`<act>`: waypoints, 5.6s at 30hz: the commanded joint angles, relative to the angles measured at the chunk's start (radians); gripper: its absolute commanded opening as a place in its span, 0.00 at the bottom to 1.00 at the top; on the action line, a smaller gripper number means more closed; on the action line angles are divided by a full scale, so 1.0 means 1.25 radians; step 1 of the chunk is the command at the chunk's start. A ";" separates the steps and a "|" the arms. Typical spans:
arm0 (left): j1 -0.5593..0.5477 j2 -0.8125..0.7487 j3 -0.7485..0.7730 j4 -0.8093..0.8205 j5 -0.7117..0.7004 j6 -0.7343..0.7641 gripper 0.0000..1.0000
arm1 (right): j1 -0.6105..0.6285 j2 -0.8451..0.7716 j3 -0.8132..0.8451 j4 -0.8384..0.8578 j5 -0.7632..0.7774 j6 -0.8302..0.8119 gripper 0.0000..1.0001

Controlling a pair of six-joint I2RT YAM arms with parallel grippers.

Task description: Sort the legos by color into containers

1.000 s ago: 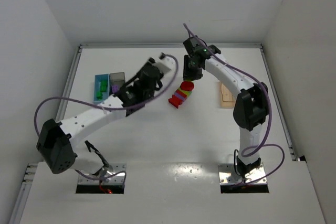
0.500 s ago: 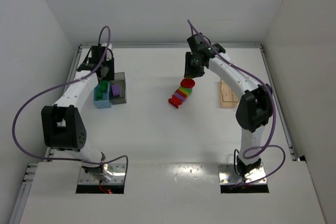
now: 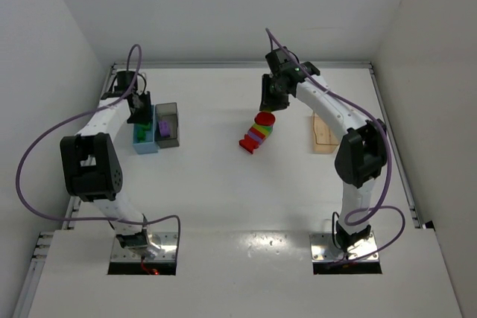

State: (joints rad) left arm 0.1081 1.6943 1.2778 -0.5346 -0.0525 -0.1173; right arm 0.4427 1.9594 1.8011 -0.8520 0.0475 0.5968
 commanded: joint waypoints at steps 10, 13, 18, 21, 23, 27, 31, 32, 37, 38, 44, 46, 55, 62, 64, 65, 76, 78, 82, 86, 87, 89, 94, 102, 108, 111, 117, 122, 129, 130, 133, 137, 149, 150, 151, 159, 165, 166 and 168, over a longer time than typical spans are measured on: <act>0.003 -0.020 -0.007 0.024 0.059 0.056 0.73 | 0.002 0.012 0.016 0.019 -0.043 -0.005 0.00; -0.030 -0.097 -0.054 0.061 0.098 0.146 0.72 | 0.002 0.012 0.016 0.019 -0.080 -0.012 0.00; -0.159 -0.403 -0.215 0.112 0.302 0.475 0.72 | 0.002 0.041 0.024 0.012 -0.189 -0.031 0.00; -0.357 -0.564 -0.360 0.148 0.269 0.721 0.72 | 0.019 0.041 -0.018 0.023 -0.254 -0.022 0.00; -0.438 -0.631 -0.464 0.179 0.197 0.773 0.72 | 0.027 0.041 -0.027 0.032 -0.289 -0.014 0.00; -0.616 -0.754 -0.587 0.272 0.085 0.894 0.72 | 0.036 0.049 -0.017 0.032 -0.332 -0.006 0.00; -0.773 -0.818 -0.791 0.471 -0.038 1.098 0.72 | 0.043 0.057 0.000 0.025 -0.352 -0.006 0.00; -0.791 -0.818 -0.828 0.597 -0.071 1.135 0.72 | 0.043 0.057 0.000 0.018 -0.363 -0.006 0.00; -0.875 -0.696 -0.871 0.813 -0.124 1.195 0.73 | 0.061 0.057 -0.010 0.018 -0.372 0.001 0.00; -0.885 -0.667 -0.864 0.884 -0.157 1.186 0.73 | 0.061 0.057 -0.020 0.018 -0.363 0.001 0.00; -0.948 -0.517 -0.849 1.091 -0.206 1.229 0.73 | 0.077 0.066 -0.036 0.018 -0.356 0.017 0.00; -0.960 -0.509 -0.841 1.107 -0.206 1.238 0.73 | 0.084 0.073 -0.028 0.010 -0.349 0.017 0.00; -0.980 -0.438 -0.825 1.152 -0.221 1.252 0.73 | 0.117 0.088 0.005 -0.004 -0.348 0.024 0.00; -0.980 -0.430 -0.825 1.112 -0.190 1.242 0.73 | 0.132 0.057 0.005 -0.004 -0.334 0.024 0.00; -0.980 -0.430 -0.816 1.086 -0.190 1.235 0.74 | 0.132 0.047 0.005 -0.004 -0.325 0.017 0.00; -0.980 -0.430 -0.816 1.078 -0.190 1.235 0.74 | 0.139 0.047 0.005 -0.004 -0.325 0.017 0.00; -0.965 -0.407 -0.799 1.020 -0.183 1.209 0.75 | 0.162 0.014 -0.003 -0.004 -0.325 0.017 0.00; -0.958 -0.389 -0.792 1.020 -0.183 1.209 0.75 | 0.170 0.005 -0.010 -0.004 -0.325 0.017 0.00; -0.941 -0.370 -0.791 1.041 -0.174 1.224 0.75 | 0.177 -0.003 -0.010 -0.004 -0.325 0.017 0.00; -0.926 -0.333 -0.784 1.082 -0.174 1.224 0.75 | 0.185 -0.011 -0.028 -0.004 -0.325 0.017 0.00; -0.926 -0.333 -0.784 1.089 -0.174 1.224 0.75 | 0.192 -0.019 -0.038 0.003 -0.325 0.017 0.00; -0.917 -0.306 -0.784 1.122 -0.192 1.242 0.74 | 0.192 -0.019 -0.047 0.003 -0.325 0.017 0.00; -0.910 -0.274 -0.777 1.164 -0.216 1.250 0.60 | 0.207 -0.019 -0.055 0.003 -0.325 0.017 0.00; -0.923 -0.283 -0.793 1.211 -0.216 1.250 0.00 | 0.199 -0.010 -0.044 0.003 -0.288 0.017 0.00; -1.064 -0.354 -0.821 1.148 -0.292 1.192 0.00 | 0.185 0.040 0.032 -0.014 -0.269 0.024 0.00; -1.145 -0.393 -0.844 1.104 -0.337 1.154 0.00 | 0.169 0.064 0.065 -0.022 -0.259 0.024 0.00; -1.246 -0.417 -0.822 1.029 -0.440 1.043 0.00 | 0.153 0.081 0.091 -0.022 -0.233 0.016 0.00; -1.201 -0.417 -0.667 0.804 -0.471 0.813 0.00 | 0.145 0.052 0.083 -0.014 -0.144 -0.026 0.00; -0.950 -0.358 -0.322 0.433 -0.396 0.253 0.07 | 0.079 -0.123 -0.094 0.133 0.127 -0.169 0.00; -0.914 -0.349 -0.296 0.369 -0.373 0.212 0.08 | 0.079 -0.179 -0.121 0.156 0.167 -0.193 0.00; -0.777 -0.332 -0.208 0.291 -0.274 0.089 0.08 | 0.054 -0.253 -0.214 0.226 0.234 -0.277 0.00; -0.623 -0.265 -0.096 0.176 -0.108 -0.004 0.08 | 0.013 -0.344 -0.313 0.244 0.282 -0.350 0.00; -0.436 -0.223 0.010 0.149 0.091 -0.018 0.08 | -0.204 -0.445 -0.454 0.278 0.182 -0.474 0.00; -0.436 -0.223 0.017 0.149 0.102 -0.007 0.10 | -0.221 -0.445 -0.465 0.285 0.166 -0.481 0.00; -0.424 -0.215 0.031 0.149 0.112 0.001 0.10 | -0.254 -0.445 -0.475 0.294 0.132 -0.488 0.00; -0.402 -0.187 0.041 0.141 0.170 -0.017 0.10 | -0.360 -0.317 -0.459 0.267 -0.036 -0.522 0.00; -0.402 -0.130 0.069 0.141 0.231 -0.024 0.11 | -0.436 -0.252 -0.475 0.320 -0.043 -0.529 0.00; -0.402 -0.122 0.080 0.141 0.266 -0.024 0.12 | -0.445 -0.245 -0.482 0.320 -0.043 -0.529 0.00; -0.402 -0.107 0.088 0.141 0.318 -0.013 0.14 | -0.469 -0.231 -0.482 0.328 -0.036 -0.522 0.00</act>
State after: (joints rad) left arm -0.3985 1.5517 1.3331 -0.3775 0.2260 -0.1318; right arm -0.1059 1.6596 1.1980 -0.5041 0.0216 -0.0525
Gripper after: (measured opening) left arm 0.423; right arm 0.362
